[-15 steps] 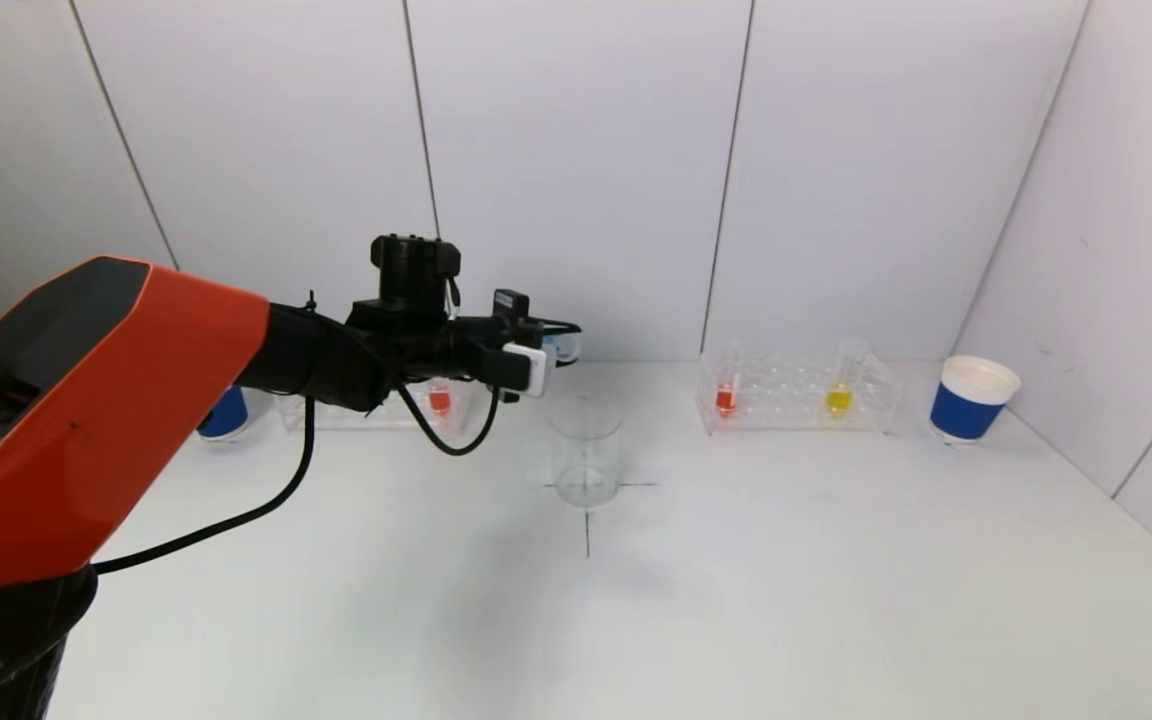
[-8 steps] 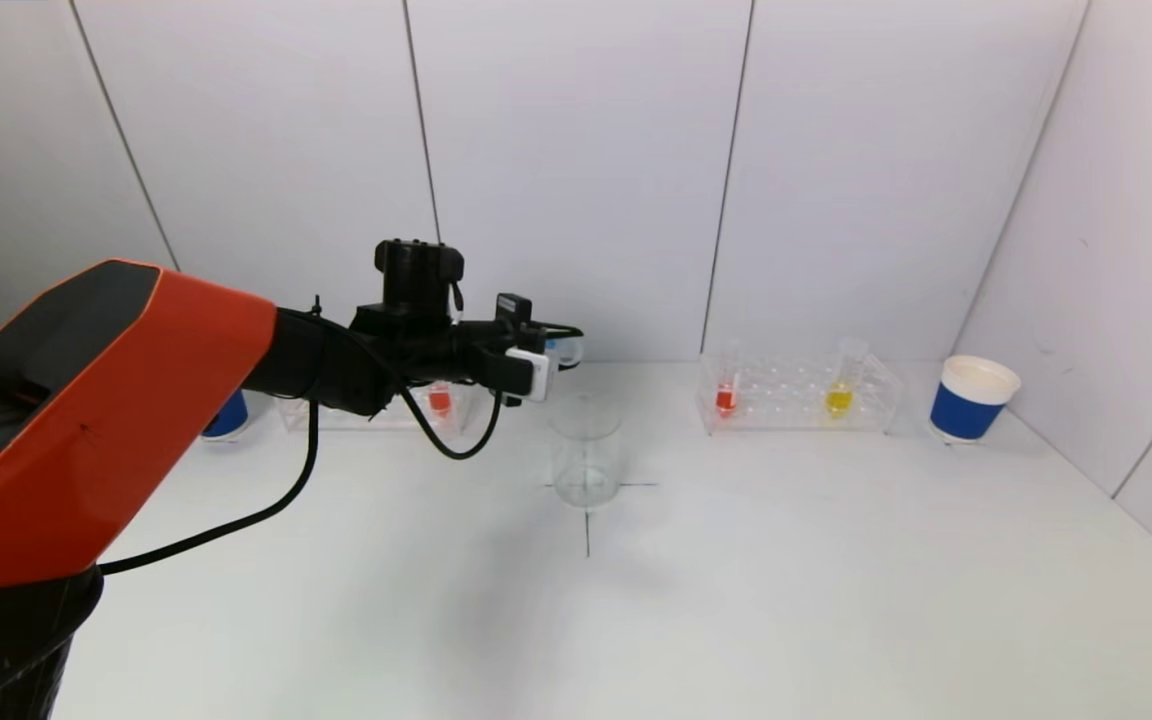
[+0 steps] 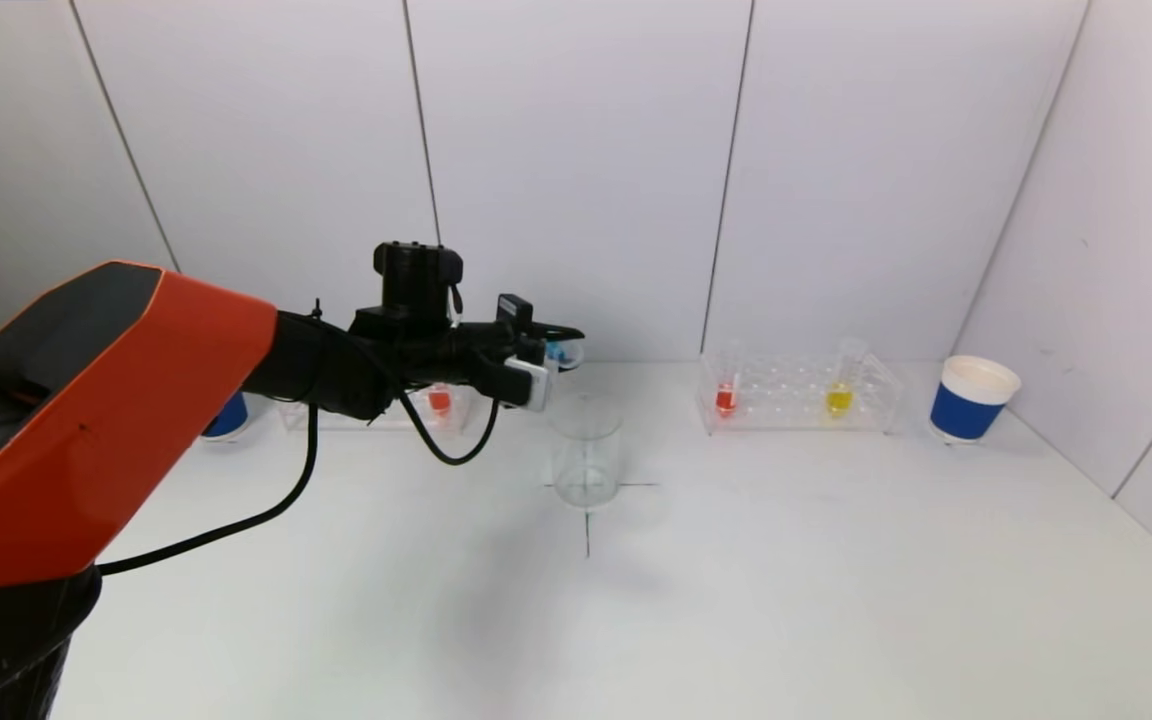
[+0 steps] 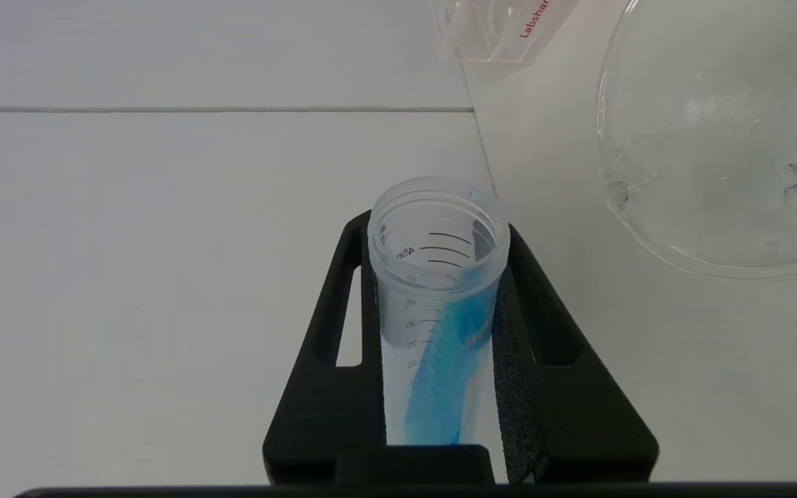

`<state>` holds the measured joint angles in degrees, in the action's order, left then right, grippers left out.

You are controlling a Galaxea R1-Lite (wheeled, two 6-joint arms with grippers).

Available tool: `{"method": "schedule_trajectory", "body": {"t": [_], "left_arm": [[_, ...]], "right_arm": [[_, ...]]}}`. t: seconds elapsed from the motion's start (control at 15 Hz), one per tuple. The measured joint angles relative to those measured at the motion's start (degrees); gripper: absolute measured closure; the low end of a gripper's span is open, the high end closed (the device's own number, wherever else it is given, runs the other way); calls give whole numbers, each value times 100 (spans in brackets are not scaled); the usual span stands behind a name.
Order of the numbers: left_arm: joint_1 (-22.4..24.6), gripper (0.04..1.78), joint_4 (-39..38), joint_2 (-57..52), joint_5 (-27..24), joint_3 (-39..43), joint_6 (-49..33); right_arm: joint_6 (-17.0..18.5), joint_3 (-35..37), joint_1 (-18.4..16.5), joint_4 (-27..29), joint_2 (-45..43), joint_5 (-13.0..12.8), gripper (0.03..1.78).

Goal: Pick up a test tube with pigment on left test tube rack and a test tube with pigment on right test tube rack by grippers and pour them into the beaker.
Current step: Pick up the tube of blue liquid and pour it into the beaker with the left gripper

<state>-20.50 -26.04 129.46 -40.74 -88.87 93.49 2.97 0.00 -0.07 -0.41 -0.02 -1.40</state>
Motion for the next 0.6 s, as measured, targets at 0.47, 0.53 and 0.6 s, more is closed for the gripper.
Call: {"method": "schedule_trajectory", "body": {"t": [0.47,0.53,0.6], "left_arm": [[-28,137,5,-39,20,-43,356],[-30,137,16,-48,22,-51,446],[-30,137,18,-50,26,-55,505]], "right_arm": [[0,0,2,0,0,0,4],[0,0,2,0,0,0,4],[0,0,2,0,0,0,4]]}}
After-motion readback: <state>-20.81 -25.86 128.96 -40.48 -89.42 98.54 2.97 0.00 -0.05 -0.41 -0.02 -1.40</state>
